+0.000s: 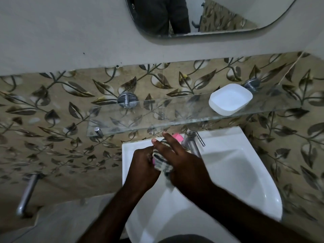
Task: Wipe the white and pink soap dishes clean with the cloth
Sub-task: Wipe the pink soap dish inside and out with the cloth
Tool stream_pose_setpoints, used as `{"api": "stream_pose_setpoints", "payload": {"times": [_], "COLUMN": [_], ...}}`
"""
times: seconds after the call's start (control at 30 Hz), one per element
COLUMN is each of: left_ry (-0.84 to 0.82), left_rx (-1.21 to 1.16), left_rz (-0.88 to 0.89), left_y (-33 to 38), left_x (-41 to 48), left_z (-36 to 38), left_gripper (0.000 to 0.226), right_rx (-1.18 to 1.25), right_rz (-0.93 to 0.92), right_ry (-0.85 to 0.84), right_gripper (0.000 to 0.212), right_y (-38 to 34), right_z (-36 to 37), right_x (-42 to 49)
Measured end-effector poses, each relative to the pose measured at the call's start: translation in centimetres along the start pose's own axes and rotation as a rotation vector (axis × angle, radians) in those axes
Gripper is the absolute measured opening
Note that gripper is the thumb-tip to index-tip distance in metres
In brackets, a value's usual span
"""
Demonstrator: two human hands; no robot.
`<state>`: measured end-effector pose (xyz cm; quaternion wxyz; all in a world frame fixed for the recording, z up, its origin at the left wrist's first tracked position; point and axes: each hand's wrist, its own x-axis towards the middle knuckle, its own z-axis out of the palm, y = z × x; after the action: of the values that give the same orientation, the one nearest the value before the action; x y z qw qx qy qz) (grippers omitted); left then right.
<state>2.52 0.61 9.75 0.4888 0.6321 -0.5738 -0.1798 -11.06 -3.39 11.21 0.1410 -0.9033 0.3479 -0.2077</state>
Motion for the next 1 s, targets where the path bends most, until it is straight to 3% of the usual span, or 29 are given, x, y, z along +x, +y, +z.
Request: {"api": "stream_pose_setpoints", "payload": {"times": [0.1,0.17,0.23,0.37,0.5,0.57,0.7,0.8,0.87,1.0], "left_ry": [0.003,-0.002,0.015,0.044,-0.038,-0.111,-0.320,-0.483,-0.464,-0.420], "left_rx": [0.030,-0.085,-0.190,-0.446,-0.582,-0.541,-0.511,-0.151,0.024,-0.037], "left_rz": [-0.024,-0.158,-0.267,-0.369,-0.385,-0.382,-0.384,-0.322,-0.280,-0.290], "left_y": [-0.3,-0.1,-0.2,0.3,0.3,-0.4,-1.0,-0.7,-1.1,-1.4], "left_x": [-0.4,-0.5,-0.6,-0.4,0.2,0.2,0.7,1.2,1.1,0.4], "left_z": [-0.1,-0.2,-0.5,-1.1,-1.6,-2.1,-3.6,-3.0,-2.1,-1.1], "left_gripper": [0.019,0.027,0.029,0.021,0.029,0.034,0.054,0.036,0.011,0.035], "right_rx": [0.193,0.328,0.420,0.794,1.114,1.083,0.633,0.517,0.415,0.252], "right_rz": [0.193,0.194,0.155,0.341,0.367,0.342,0.260,0.186,0.085,0.023], "right_ry": [-0.036,-0.035,0.002,-0.021,-0.017,0.025,-0.006,0.008,0.031,0.049], "right_gripper": [0.080,0.077,0.061,0.027,0.026,0.027,0.043,0.062,0.054,0.063], "right_y": [2.9,3.7,3.9,5.1,4.4,4.3,4.8,4.2,3.2,1.7], "right_z": [-0.5,-0.7,-0.9,-1.9,-1.9,-2.2,-2.8,-3.1,-3.3,-3.9], "right_x": [1.2,1.7,2.3,2.5,1.9,2.1,2.1,2.1,2.2,1.9]}}
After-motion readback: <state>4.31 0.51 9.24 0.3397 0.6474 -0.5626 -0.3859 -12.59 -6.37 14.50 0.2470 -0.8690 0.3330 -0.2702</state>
